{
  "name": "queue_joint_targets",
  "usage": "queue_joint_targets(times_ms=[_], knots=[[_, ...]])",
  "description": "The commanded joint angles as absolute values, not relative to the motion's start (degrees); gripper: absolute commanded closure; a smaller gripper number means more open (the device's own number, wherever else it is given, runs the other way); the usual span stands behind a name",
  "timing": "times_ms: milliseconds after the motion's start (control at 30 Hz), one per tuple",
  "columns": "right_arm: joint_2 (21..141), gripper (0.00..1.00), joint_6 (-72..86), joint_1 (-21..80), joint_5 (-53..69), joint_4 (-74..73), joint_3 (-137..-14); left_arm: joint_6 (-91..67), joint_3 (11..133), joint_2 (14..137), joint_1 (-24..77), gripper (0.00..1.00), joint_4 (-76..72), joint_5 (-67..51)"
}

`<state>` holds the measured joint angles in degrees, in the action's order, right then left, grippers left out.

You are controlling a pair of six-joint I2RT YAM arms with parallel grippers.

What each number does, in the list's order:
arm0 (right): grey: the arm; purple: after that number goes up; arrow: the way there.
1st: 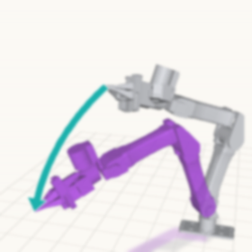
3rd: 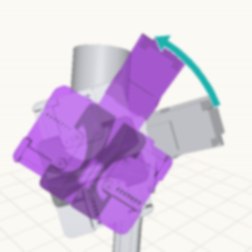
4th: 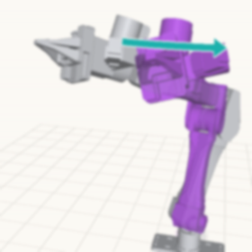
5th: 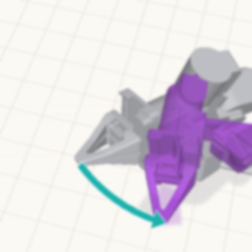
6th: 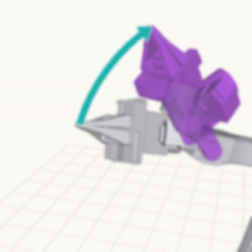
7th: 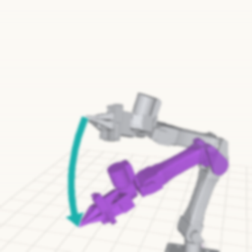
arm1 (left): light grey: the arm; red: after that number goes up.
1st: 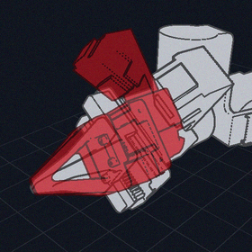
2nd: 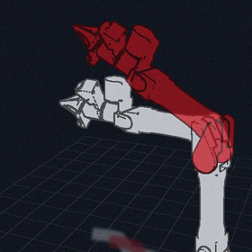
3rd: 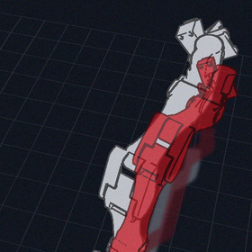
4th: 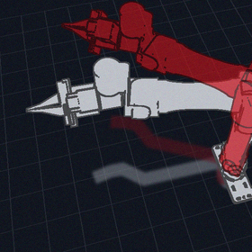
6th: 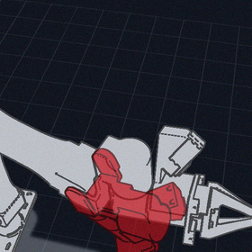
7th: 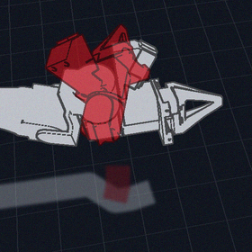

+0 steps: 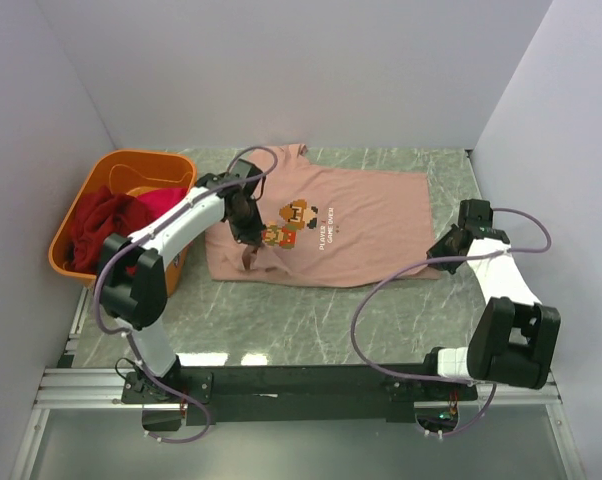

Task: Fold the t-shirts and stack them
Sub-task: Fold the tshirt

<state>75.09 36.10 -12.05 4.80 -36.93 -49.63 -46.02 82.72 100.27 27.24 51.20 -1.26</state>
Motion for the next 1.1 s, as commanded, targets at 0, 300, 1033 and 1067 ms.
queue_joint_targets(times_ms=[0,300,1033,1067], knots=[[78.30,1.00,35.07,-12.22,5.98,-33.67,-54.14,-41.84,89.46,103.53,25.93,0.99,52.91,-0.18],[86.65,1.00,35.24,-12.30,5.54,-30.51,-59.50,-37.97,106.60,117.85,23.65,0.99,54.58,4.66],[83.59,0.10,32.43,-9.14,10.17,-19.43,-55.74,-41.57,79.22,105.04,22.15,0.00,33.15,-1.58],[83.67,0.10,32.69,-8.97,11.33,-17.60,-55.11,-41.57,78.06,104.68,22.50,0.01,32.18,-1.76]])
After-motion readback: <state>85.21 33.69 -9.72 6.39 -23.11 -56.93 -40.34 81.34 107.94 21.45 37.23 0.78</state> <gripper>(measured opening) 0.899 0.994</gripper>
